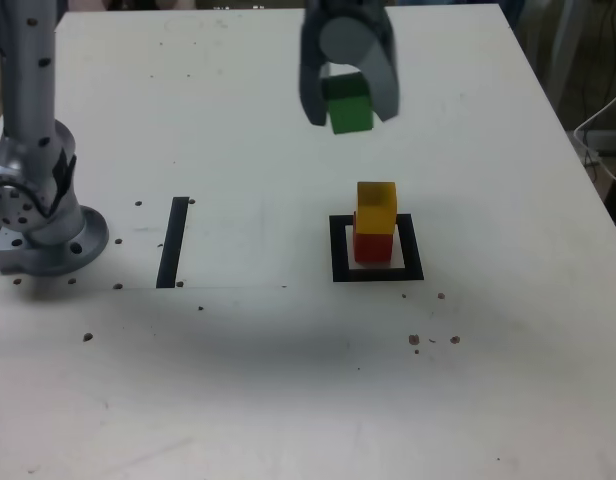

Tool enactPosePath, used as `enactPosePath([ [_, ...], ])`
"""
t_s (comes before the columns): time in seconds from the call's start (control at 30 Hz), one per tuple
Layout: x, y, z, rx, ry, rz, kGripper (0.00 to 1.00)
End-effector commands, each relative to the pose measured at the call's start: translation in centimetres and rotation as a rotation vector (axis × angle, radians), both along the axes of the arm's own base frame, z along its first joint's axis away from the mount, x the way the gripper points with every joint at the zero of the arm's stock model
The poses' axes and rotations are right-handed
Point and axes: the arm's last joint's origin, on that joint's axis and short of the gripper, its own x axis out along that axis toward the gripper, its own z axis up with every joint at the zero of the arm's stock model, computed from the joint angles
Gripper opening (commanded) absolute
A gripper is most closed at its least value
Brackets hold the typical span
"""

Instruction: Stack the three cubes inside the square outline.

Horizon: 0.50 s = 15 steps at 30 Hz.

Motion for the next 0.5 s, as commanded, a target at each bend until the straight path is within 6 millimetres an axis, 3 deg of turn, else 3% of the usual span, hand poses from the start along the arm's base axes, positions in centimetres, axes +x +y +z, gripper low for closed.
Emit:
enactPosePath([
  [0.0,0.7,-0.6,-0.5,0.001,0.012,-0.004,0.13],
  [0.47,2.7,-2.1,-3.5,0.016,0.082,-0.014,0.13],
])
